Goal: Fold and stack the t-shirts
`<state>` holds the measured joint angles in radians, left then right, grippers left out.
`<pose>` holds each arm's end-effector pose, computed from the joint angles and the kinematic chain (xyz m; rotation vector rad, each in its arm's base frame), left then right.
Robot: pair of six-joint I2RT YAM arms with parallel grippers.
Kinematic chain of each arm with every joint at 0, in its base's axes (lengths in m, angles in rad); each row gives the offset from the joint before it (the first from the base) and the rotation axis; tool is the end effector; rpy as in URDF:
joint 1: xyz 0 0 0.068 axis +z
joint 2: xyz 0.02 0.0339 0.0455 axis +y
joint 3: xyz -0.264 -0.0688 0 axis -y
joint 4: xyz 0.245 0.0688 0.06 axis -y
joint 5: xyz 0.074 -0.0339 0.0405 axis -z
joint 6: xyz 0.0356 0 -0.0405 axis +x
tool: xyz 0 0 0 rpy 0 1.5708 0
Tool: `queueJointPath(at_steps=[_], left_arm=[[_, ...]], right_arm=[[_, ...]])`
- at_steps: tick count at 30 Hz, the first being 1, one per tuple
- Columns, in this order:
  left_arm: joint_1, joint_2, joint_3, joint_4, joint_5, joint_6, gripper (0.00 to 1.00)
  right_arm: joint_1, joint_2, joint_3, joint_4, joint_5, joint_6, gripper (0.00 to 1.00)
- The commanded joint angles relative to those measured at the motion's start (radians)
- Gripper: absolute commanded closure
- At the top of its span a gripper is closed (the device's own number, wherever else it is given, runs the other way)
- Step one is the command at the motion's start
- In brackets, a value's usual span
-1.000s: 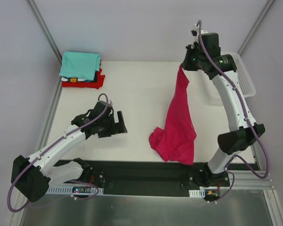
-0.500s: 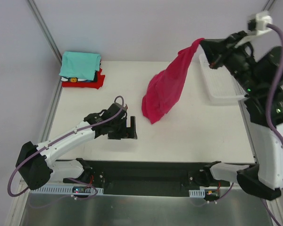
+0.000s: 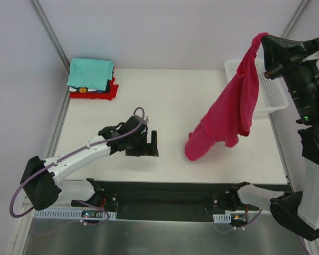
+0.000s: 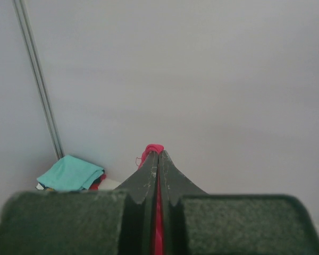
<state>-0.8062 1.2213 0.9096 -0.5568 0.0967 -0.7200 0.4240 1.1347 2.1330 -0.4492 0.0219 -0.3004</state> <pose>0.1719 -0.1842 0.2600 0.1580 2.5937 -0.7487 0.0771 0.0340 0.6484 -0.3435 0.9629 0.1015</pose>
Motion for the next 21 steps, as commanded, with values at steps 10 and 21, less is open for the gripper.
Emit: queueJointPath(at_steps=[10,21], left_arm=[[-0.011,0.003,0.040,-0.002,-0.017,-0.004,0.07],[-0.011,0.012,0.043,-0.003,-0.014,-0.002,0.07]], right_arm=[[-0.001,0.134,0.094,-0.057,-0.013,0.004,0.99],[0.001,0.165,0.104,-0.059,-0.097,0.053,0.99]])
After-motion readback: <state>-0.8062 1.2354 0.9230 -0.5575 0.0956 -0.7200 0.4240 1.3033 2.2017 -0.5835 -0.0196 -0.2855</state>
